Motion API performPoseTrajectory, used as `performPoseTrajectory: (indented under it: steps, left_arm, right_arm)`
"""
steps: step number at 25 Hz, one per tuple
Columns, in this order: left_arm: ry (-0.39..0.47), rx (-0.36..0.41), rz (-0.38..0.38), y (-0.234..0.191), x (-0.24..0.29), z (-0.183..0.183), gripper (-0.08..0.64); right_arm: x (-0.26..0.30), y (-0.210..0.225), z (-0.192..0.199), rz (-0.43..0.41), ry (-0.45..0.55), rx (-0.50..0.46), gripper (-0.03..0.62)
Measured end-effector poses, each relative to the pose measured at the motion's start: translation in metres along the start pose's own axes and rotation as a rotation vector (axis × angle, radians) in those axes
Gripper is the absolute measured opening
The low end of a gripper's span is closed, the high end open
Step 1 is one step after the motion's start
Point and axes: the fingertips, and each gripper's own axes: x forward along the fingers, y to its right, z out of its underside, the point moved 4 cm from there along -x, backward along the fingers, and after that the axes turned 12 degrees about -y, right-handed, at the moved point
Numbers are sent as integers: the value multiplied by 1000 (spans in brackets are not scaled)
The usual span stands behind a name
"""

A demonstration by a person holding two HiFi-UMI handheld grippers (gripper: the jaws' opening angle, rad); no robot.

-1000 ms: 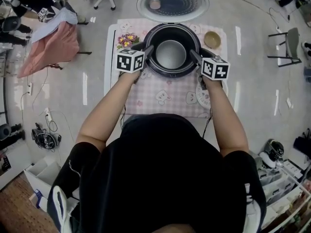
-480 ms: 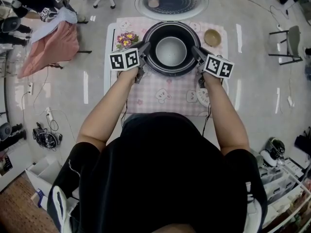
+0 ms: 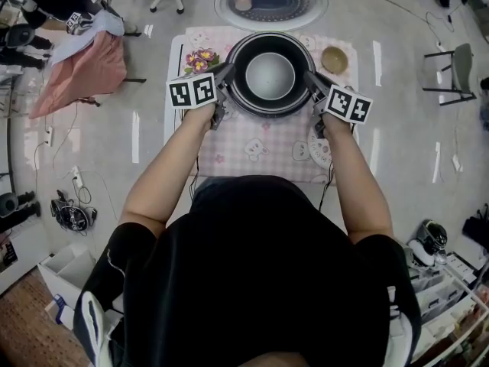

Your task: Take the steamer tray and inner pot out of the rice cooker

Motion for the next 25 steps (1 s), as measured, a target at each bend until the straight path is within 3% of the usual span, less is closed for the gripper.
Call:
performPoseTrajectory:
  steps: [8, 19, 25]
  left_arm:
    - [65, 35, -16, 22, -28, -15, 57]
    - [184, 48, 53, 71, -76, -28, 52]
    - [213, 62, 51, 89, -99, -22, 52]
  right_arm:
    - [-27, -19, -10, -34, 51, -22, 66]
    - [-77, -58, -27, -78, 130, -89, 63]
    - [-101, -74, -22, -97, 150, -122, 63]
